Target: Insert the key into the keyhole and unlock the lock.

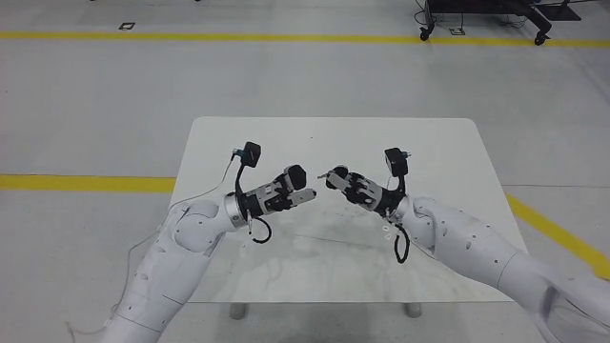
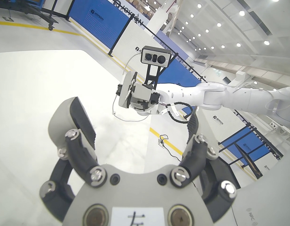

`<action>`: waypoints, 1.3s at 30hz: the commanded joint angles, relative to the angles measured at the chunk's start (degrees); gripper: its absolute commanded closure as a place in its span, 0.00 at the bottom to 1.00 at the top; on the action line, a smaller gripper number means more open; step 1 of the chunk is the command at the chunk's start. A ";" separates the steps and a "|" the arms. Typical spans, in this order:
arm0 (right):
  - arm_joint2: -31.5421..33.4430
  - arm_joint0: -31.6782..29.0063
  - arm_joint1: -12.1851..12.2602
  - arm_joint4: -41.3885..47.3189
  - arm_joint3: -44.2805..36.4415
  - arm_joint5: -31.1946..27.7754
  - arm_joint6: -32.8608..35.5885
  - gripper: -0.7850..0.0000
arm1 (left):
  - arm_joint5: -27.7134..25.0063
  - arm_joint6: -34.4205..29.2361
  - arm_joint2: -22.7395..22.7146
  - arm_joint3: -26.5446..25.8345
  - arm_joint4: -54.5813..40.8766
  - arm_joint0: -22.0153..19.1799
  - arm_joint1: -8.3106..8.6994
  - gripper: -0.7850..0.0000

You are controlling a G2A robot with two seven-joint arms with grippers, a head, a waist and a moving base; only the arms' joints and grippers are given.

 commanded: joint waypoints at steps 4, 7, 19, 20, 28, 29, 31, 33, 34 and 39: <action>1.23 -0.57 -0.02 4.88 -1.49 0.00 7.01 1.00 | -0.31 -1.21 0.88 0.83 -1.18 -0.75 0.03 0.36; 2.16 -0.90 -0.04 6.97 -2.28 0.00 9.87 1.00 | -0.45 -1.54 1.04 1.36 -1.76 -1.10 0.09 0.51; 6.18 -2.99 -0.17 10.95 -3.33 0.00 18.55 1.00 | -0.36 -1.55 1.57 2.37 -2.74 -1.91 0.26 0.62; 6.51 -3.18 -0.20 11.25 -3.39 0.00 19.14 1.00 | -0.36 -1.47 1.59 2.42 -2.77 -1.95 0.27 0.64; 9.09 -4.70 -0.60 12.85 -3.76 0.00 23.01 1.00 | 0.07 -1.14 1.80 2.36 -2.29 -2.00 0.41 0.90; 9.39 -4.88 -0.67 12.92 -3.75 0.00 23.42 1.00 | 0.11 -1.08 1.82 2.30 -2.25 -1.98 0.43 0.92; 10.00 -5.24 -0.82 13.22 -3.68 0.00 24.18 1.00 | 0.26 -0.99 1.84 2.25 -2.07 -1.96 0.47 0.97; 10.62 -5.57 -0.97 13.46 -3.65 0.00 24.89 1.00 | 0.36 -0.85 1.85 2.15 -1.88 -1.94 0.51 1.00; 10.93 -5.76 -1.04 13.60 -3.64 0.00 25.23 1.00 | 0.42 -0.71 1.83 2.12 -1.81 -1.93 0.53 1.00; 12.55 -6.63 -1.33 13.79 -3.56 0.00 26.32 1.00 | 0.23 -0.09 1.77 1.82 -0.81 -1.88 0.63 1.00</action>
